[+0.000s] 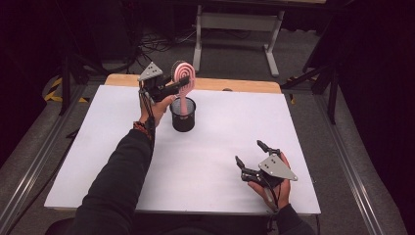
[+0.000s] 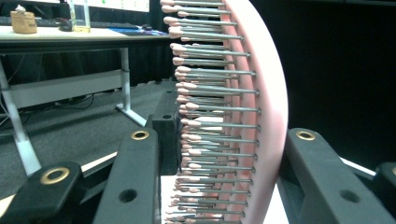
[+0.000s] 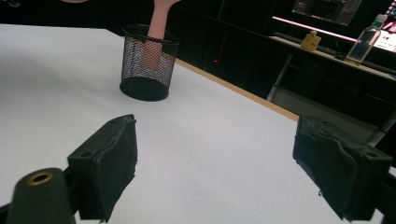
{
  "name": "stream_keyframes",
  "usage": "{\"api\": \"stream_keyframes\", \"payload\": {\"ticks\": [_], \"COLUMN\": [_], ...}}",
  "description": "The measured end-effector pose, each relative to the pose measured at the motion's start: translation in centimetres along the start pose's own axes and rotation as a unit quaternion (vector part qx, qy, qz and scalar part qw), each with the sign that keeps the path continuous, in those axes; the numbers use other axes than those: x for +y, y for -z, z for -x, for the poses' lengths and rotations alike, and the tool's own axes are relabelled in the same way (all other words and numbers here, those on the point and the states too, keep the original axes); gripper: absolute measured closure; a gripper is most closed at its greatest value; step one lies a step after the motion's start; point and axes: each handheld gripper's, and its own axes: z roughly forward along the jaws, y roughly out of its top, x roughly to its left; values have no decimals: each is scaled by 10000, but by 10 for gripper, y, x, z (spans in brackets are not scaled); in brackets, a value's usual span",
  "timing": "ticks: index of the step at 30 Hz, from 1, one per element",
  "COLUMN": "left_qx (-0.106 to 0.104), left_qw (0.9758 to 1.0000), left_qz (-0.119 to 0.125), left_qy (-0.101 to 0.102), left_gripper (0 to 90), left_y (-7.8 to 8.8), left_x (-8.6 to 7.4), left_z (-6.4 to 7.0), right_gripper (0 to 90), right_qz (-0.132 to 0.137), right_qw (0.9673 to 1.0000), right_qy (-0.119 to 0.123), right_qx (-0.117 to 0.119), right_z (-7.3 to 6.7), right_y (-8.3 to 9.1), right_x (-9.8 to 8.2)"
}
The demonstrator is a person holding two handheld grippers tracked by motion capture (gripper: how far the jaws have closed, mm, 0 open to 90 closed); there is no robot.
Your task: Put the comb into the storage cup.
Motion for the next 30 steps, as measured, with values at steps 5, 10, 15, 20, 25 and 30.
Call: {"api": "stream_keyframes", "payload": {"ticks": [5, 10, 15, 20, 25, 30], "left_qx": [-15, 4, -1, -10, -59, -92], "left_qw": [10000, 10000, 10000, 9999, 9999, 9999], "left_qz": [2, -33, -71, -141, -105, -118], "left_qy": [17, 39, 23, 78, 91, 60], "left_gripper": [623, 623, 623, 622, 620, 617], "left_y": [1, -1, -2, -3, -2, -3], "left_x": [-8, -14, -19, -26, -27, -27], "left_z": [1, 3, 6, 6, 5, 5], "right_gripper": [146, 147, 147, 149, 152, 151], "right_qz": [-5, -13, -19, -21, -22, -37], "right_qw": [10000, 10000, 10000, 10000, 10000, 10000], "right_qy": [6, 23, 31, 48, 88, 56], "right_qx": [9, 0, 5, 5, 13, 3], "right_z": [0, -1, -1, -2, -3, -3], "right_y": [0, 0, 0, 0, -1, -1], "right_x": [0, 0, 0, 0, 1, 0]}}
